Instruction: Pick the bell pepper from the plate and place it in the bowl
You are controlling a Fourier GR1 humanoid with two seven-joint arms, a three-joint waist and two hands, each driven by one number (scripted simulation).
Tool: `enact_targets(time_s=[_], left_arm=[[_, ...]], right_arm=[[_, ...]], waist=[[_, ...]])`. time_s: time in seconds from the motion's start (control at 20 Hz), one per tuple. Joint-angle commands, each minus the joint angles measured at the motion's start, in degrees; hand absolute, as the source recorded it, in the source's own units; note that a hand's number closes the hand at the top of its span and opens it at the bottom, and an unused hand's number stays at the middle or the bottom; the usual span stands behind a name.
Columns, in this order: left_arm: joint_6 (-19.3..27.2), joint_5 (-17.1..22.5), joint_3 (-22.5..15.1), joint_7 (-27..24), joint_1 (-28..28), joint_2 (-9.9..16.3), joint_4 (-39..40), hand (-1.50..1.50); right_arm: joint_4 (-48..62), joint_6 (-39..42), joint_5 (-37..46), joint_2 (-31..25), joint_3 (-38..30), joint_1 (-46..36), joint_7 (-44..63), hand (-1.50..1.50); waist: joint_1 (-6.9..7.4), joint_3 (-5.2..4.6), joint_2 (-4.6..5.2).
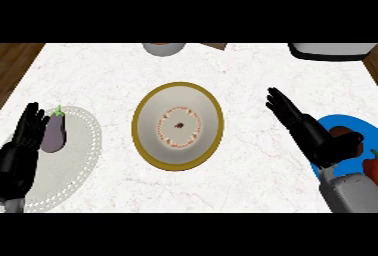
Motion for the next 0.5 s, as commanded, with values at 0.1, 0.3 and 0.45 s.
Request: enact_targets(time_s=[0.1, 0.3, 0.45], left_arm=[[-3.0, 1.6, 5.3, -2.1, -1.9, 1.2, -1.7, 0.00], [-0.9, 1.8, 4.4, 1.5, -6.2, 0.4, -0.9, 0.00], [-1.0, 2.8, 5.7, 2.0, -8.8, 0.3, 0.0, 0.00]], right_arm=[[-8.0, 6.1, -5.5, -2.7, -5.6, -0.5, 0.6, -1.50], [-6.6, 2.4, 13.1, -18.1, -9.3, -4.4, -2.4, -1.50], [-5.5, -13.1, 13.7, -6.9, -15.1, 4.0, -12.5, -1.50]], waist=[[-1.69, 0.24, 1.10], [-5.03, -0.84, -0.62], [-5.54, 0.38, 0.95]])
